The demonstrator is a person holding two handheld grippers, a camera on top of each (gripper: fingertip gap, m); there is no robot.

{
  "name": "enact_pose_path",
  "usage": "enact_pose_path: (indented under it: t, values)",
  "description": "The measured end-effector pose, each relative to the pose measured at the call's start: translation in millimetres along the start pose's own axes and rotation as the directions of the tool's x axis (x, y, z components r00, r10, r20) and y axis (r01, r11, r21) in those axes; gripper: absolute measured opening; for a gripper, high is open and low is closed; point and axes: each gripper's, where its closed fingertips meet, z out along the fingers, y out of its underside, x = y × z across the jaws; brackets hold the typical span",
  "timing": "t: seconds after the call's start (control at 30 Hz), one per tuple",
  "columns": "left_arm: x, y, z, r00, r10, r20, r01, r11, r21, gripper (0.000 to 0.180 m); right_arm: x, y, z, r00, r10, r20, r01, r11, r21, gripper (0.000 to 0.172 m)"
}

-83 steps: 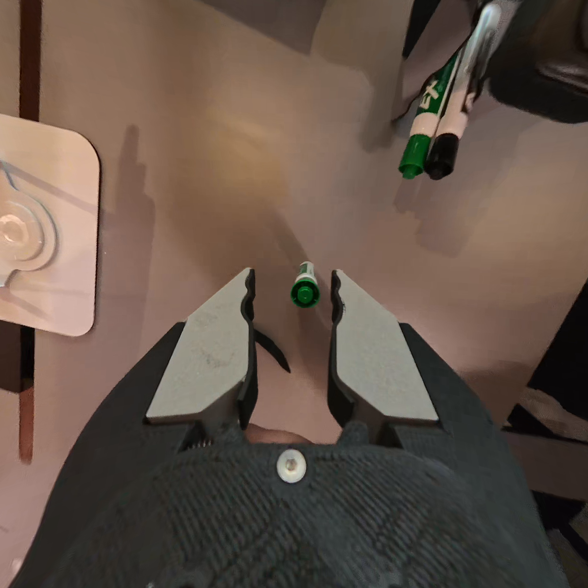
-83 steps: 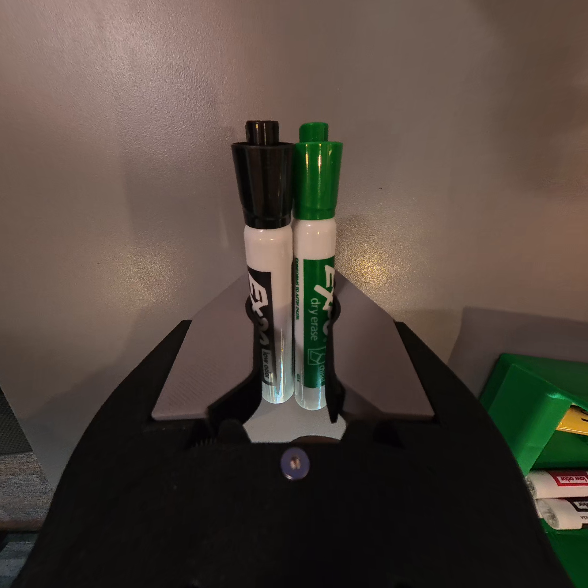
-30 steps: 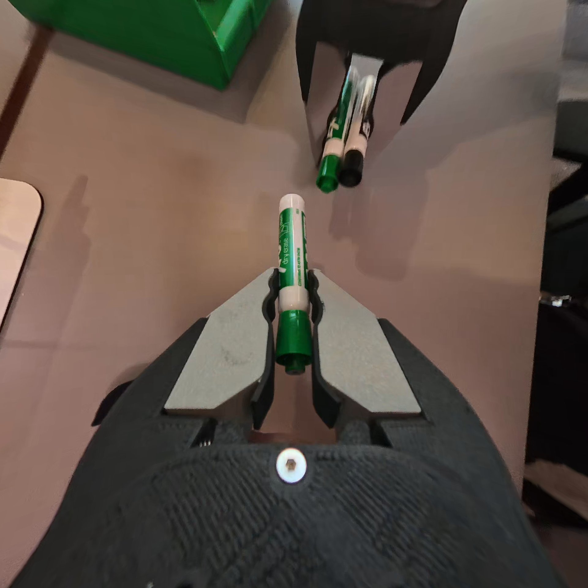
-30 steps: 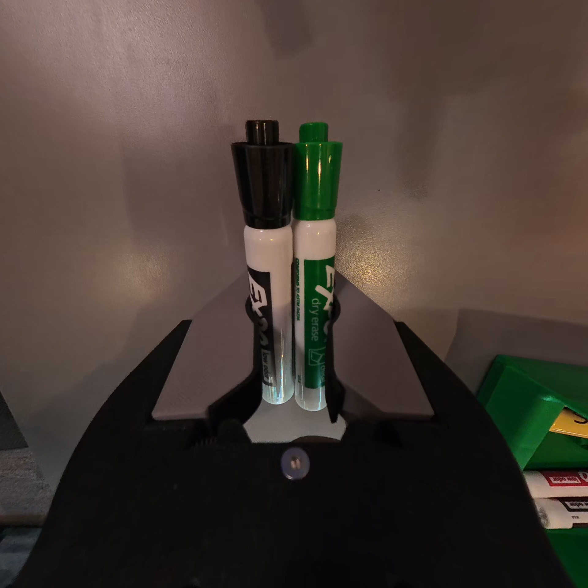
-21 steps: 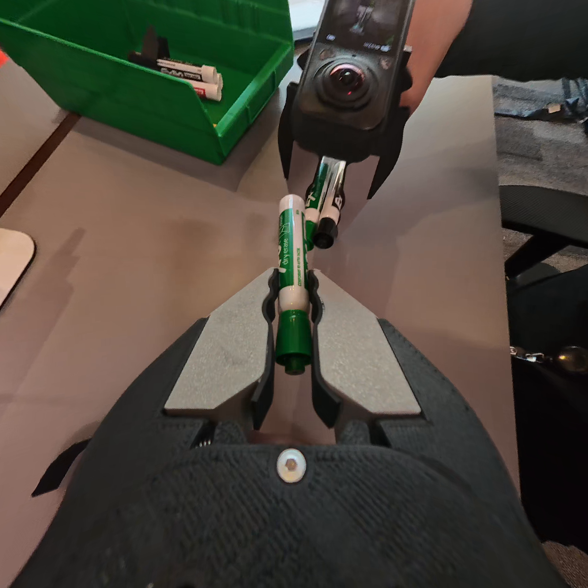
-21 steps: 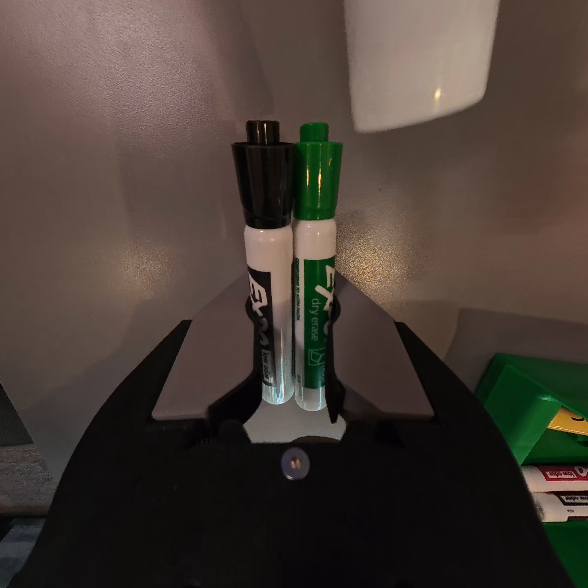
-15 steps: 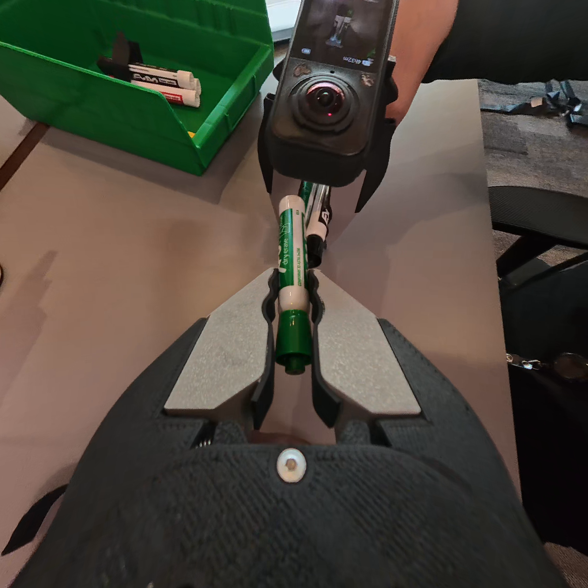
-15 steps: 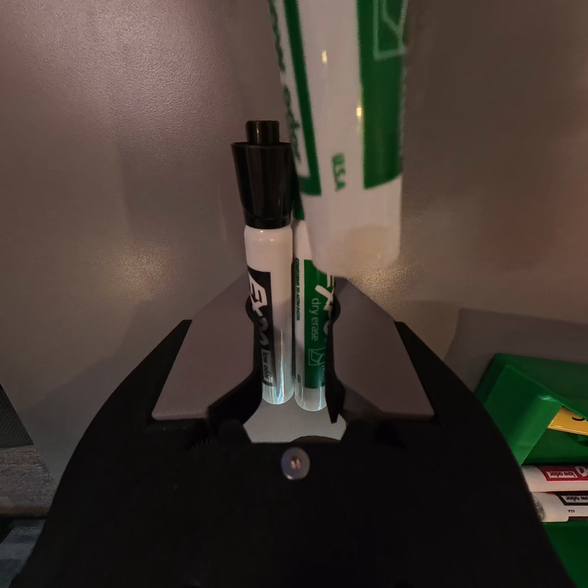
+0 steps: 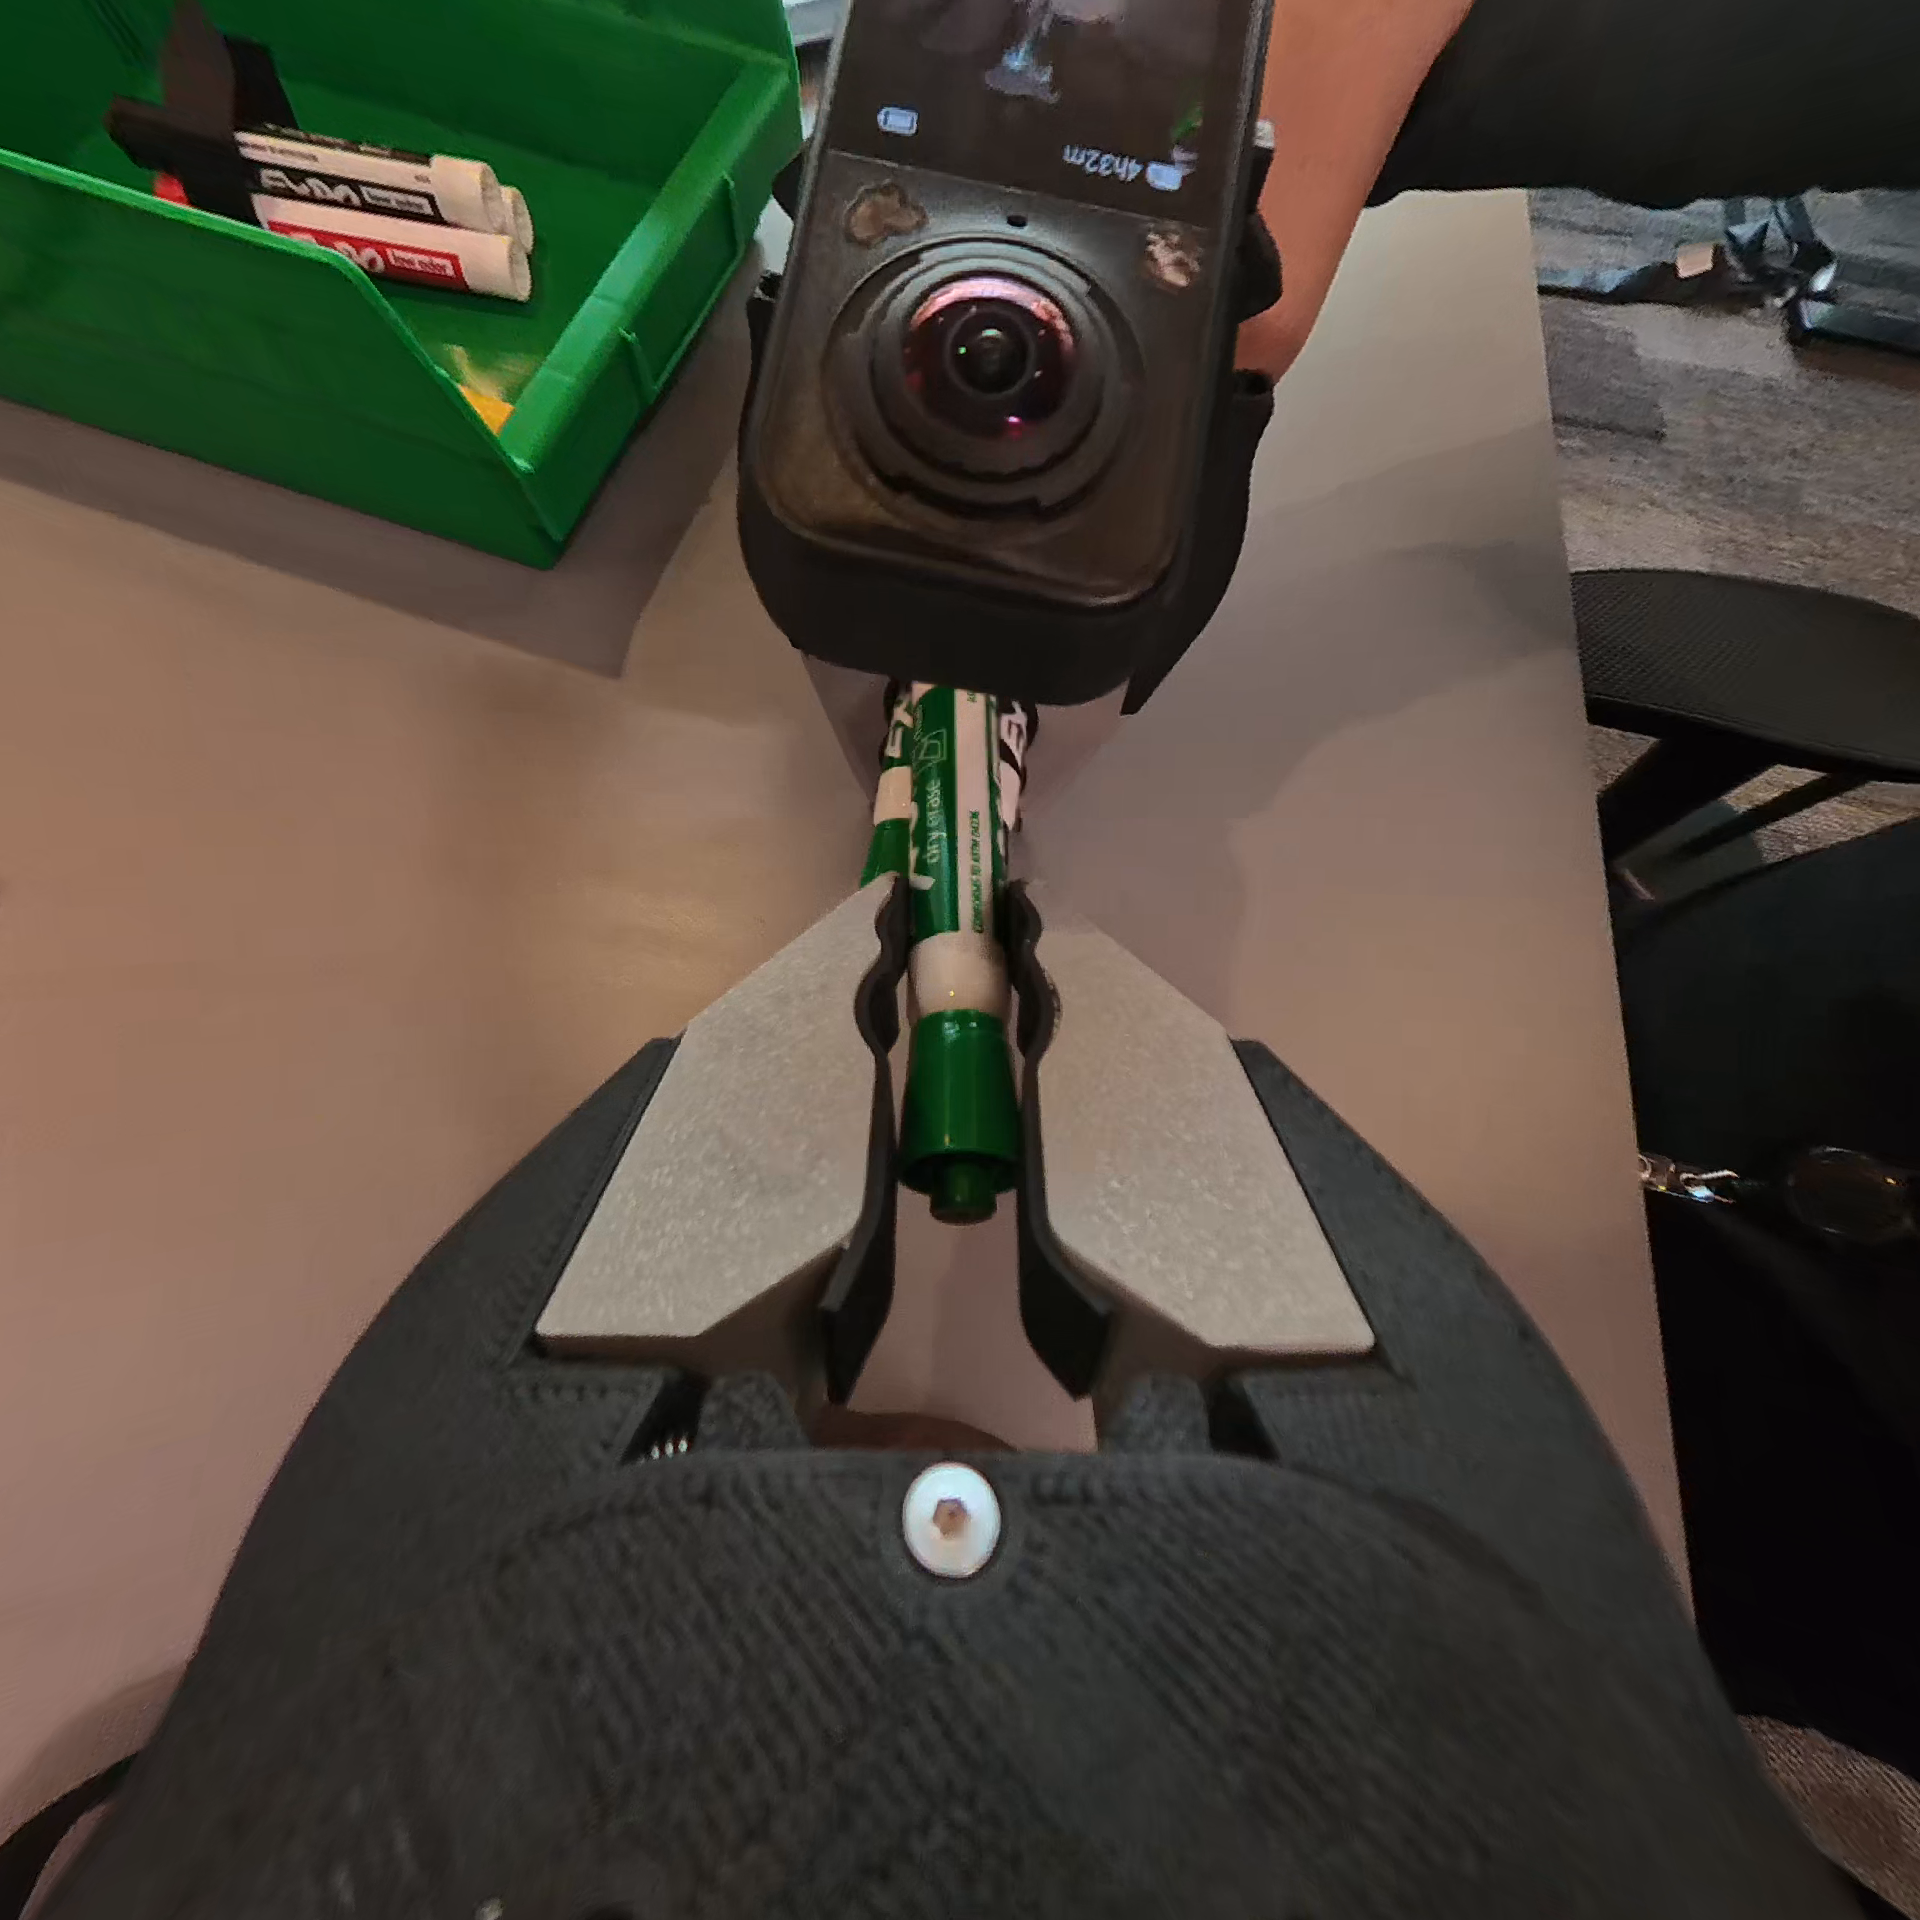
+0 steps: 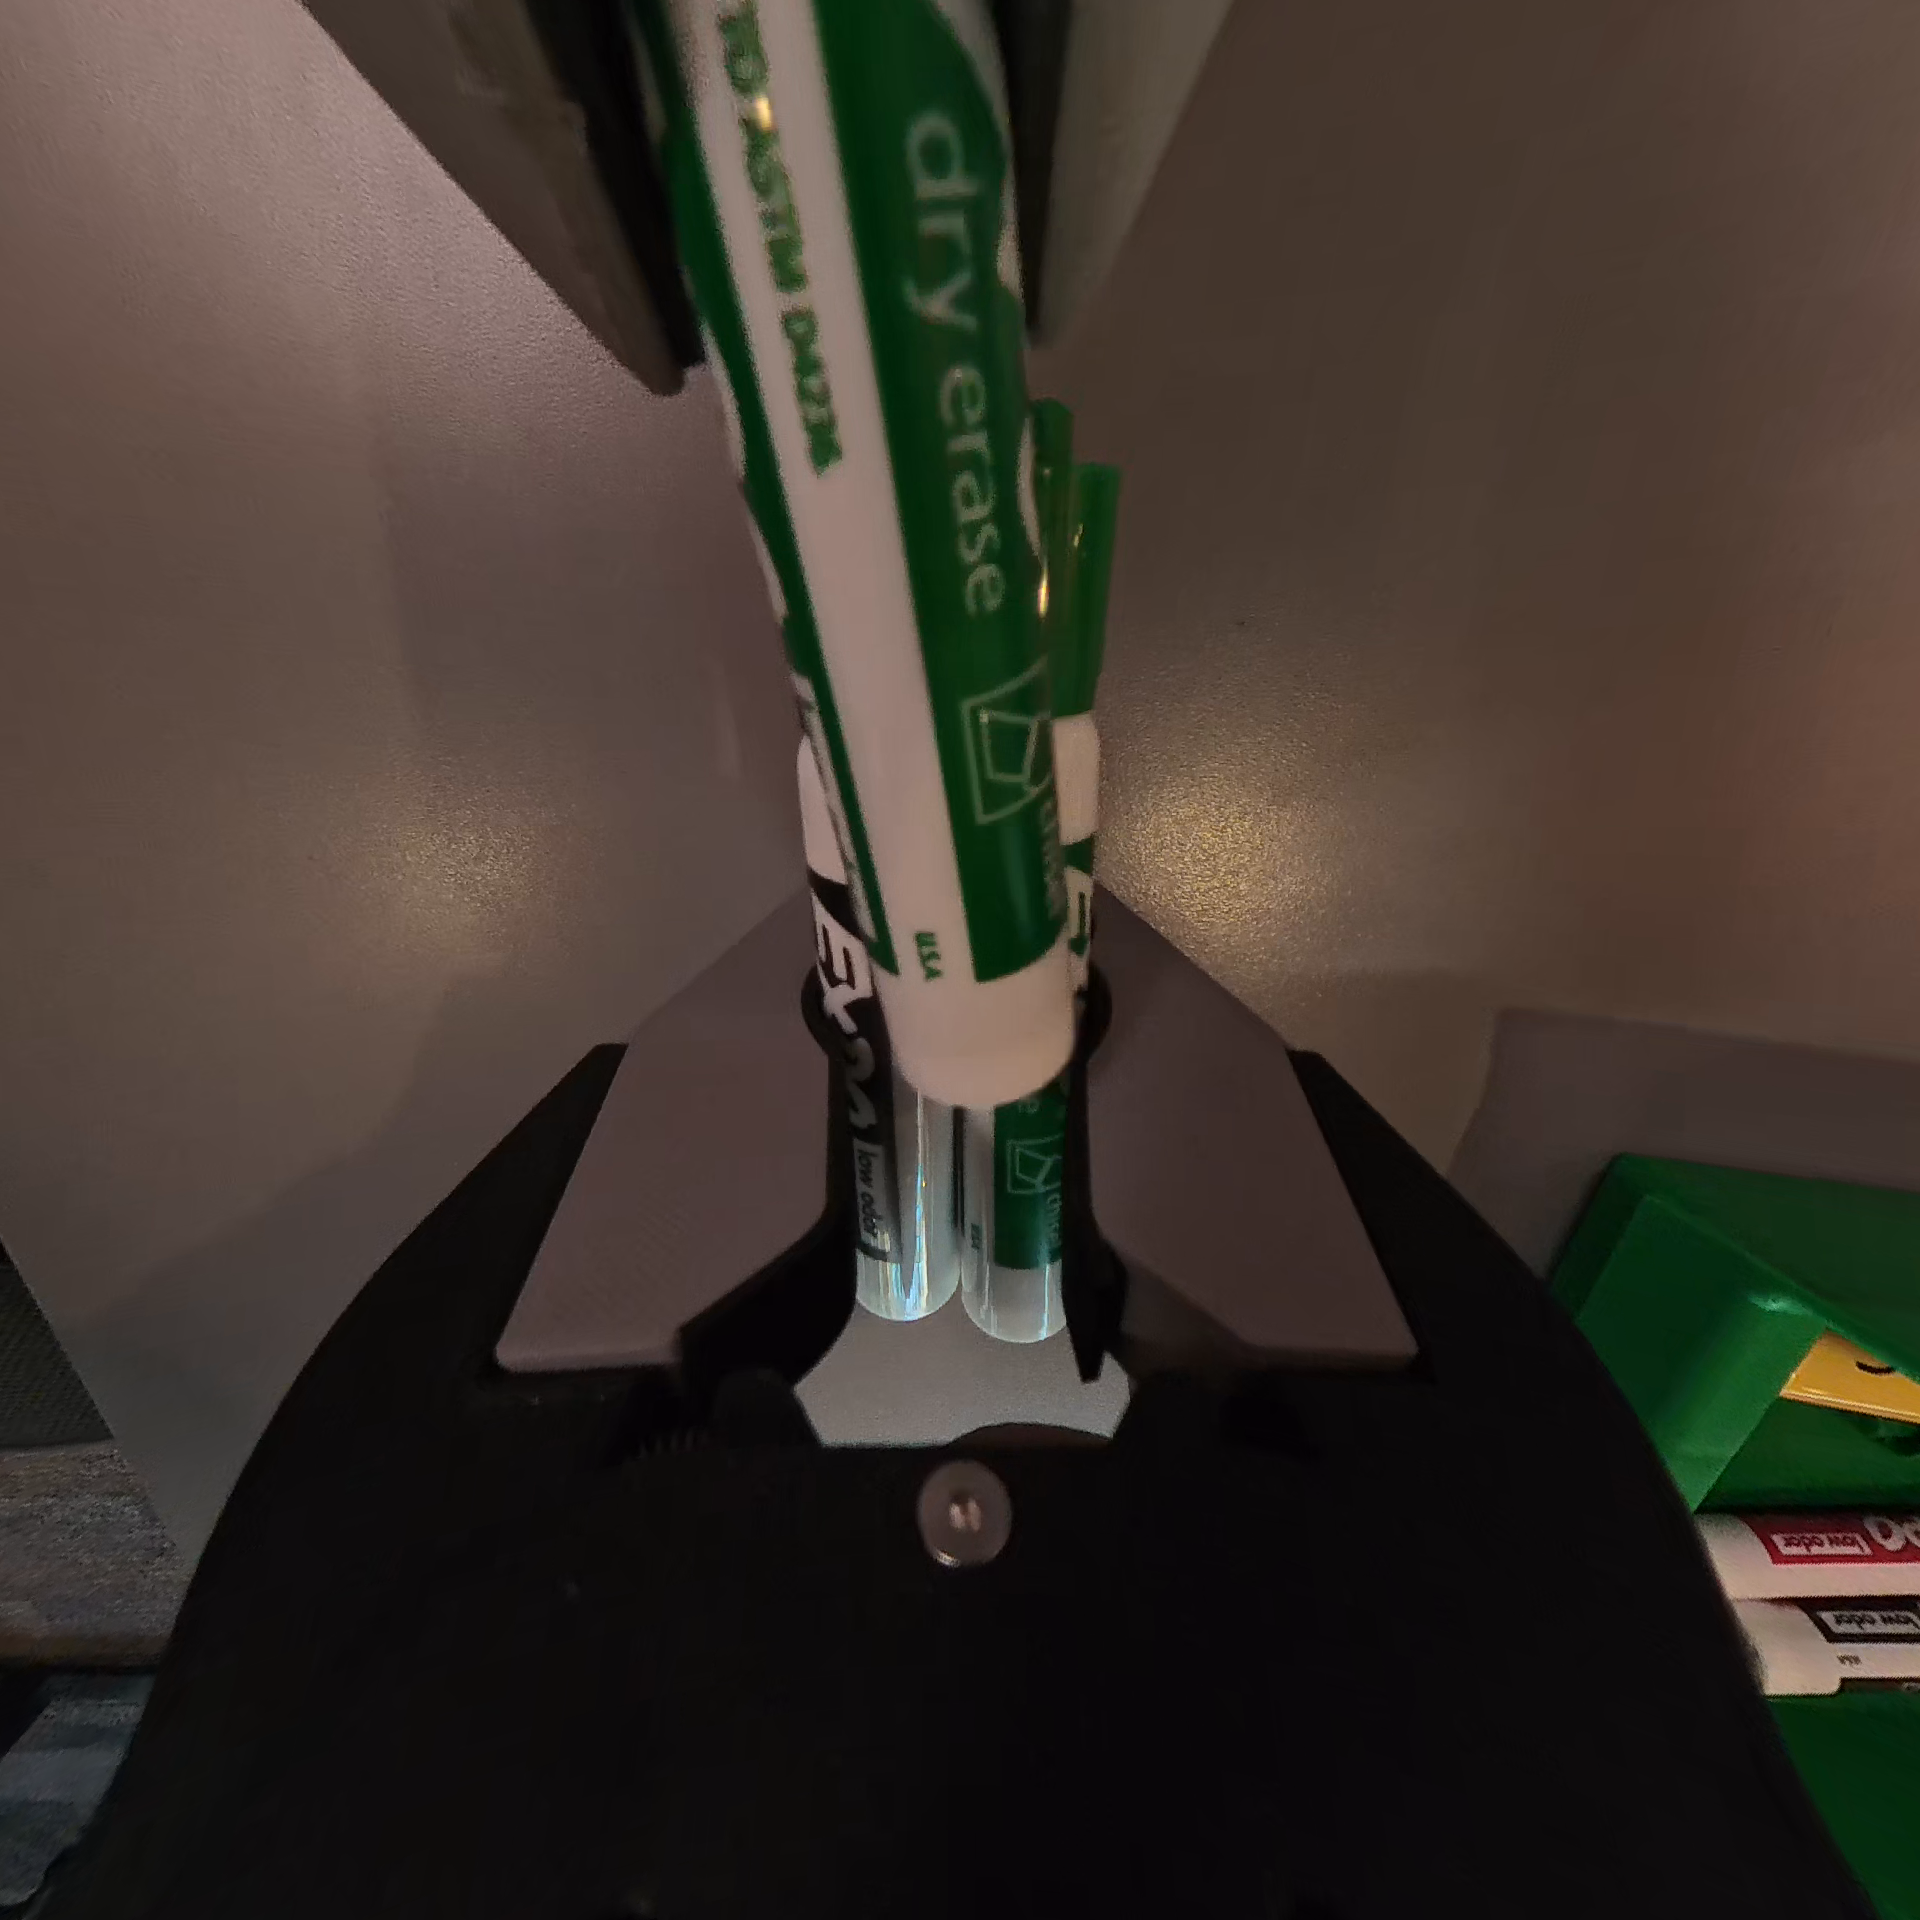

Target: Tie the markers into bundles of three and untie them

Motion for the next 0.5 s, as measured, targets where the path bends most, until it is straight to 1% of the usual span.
enact_pose_path:
  t: [0.03,0.33,0.5]
  values:
    - [-0.7,0.1,1.3,1.000,0.002,0.002,-0.002,1.000,-0.003,0.016,0.0,0.0,0.0,1.000,0.000,0.000,0.000,1.000,-0.002,0.039]
    - [-3.6,0.5,8.7,1.000,-0.004,-0.004,0.004,0.999,-0.036,0.016,0.2,-0.3,0.0,1.000,-0.003,0.001,0.003,1.000,-0.012,0.038]
    - [-3.1,-0.9,9.7,1.000,-0.008,-0.011,0.007,1.000,-0.028,0.016,0.6,-0.2,-0.2,1.000,-0.001,0.001,0.001,1.000,-0.007,0.038]
